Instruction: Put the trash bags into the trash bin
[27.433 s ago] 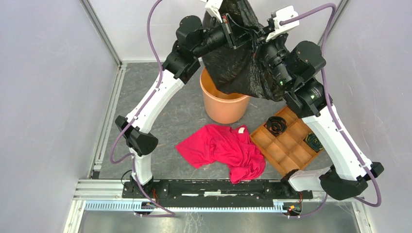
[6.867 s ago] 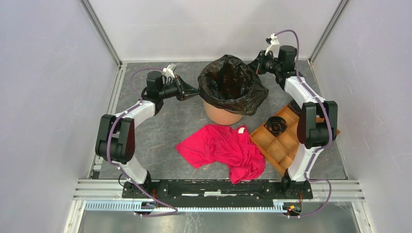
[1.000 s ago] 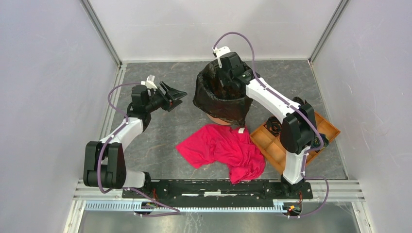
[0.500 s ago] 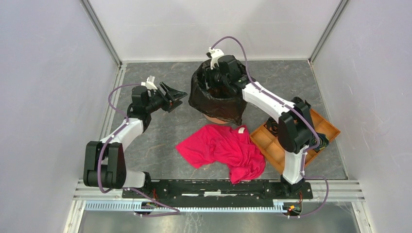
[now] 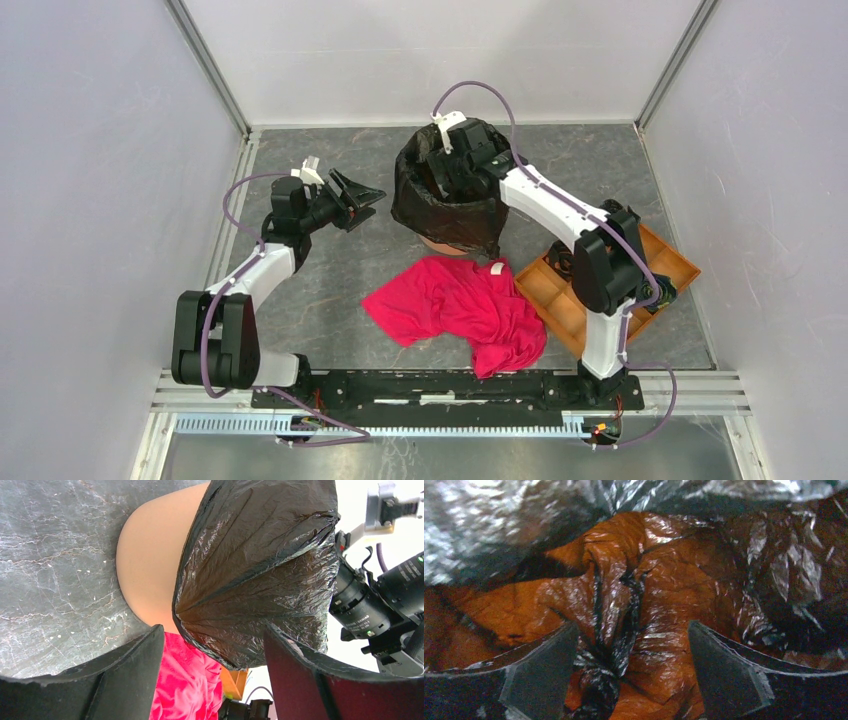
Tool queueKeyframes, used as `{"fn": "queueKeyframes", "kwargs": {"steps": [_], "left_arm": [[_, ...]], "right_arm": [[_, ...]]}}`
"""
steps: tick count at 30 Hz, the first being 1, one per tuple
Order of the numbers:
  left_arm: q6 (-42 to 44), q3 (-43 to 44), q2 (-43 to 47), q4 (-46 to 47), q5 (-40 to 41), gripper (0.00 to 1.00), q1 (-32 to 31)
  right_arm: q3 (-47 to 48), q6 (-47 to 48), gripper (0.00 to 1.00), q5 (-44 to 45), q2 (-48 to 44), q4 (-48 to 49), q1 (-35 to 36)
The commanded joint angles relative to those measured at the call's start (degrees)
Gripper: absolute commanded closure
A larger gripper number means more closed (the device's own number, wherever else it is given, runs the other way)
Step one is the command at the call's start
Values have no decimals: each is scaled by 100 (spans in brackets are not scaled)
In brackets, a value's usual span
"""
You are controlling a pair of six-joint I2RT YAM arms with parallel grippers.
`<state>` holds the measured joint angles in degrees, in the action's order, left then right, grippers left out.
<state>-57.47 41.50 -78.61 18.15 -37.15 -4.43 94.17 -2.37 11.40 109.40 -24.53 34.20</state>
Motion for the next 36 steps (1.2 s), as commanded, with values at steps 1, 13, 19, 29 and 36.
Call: {"fn": "queueKeyframes", "kwargs": {"steps": [1, 13, 19, 29, 36], "left_arm": [[171, 187, 77, 85, -72, 21, 20], [157, 166, 31, 83, -72, 20, 7], [145, 155, -8, 90, -67, 20, -6], [104, 133, -134, 170, -111, 19, -6], [118, 147, -269, 163, -146, 20, -11]], "right_arm": [[555, 193, 11, 541, 387, -325, -1], [547, 106, 3, 1098, 693, -178, -536], [839, 305, 3, 1221, 821, -96, -1171], [1908, 928, 2, 1615, 1629, 441, -2566], [2513, 967, 2, 1730, 2066, 622, -3383]]}}
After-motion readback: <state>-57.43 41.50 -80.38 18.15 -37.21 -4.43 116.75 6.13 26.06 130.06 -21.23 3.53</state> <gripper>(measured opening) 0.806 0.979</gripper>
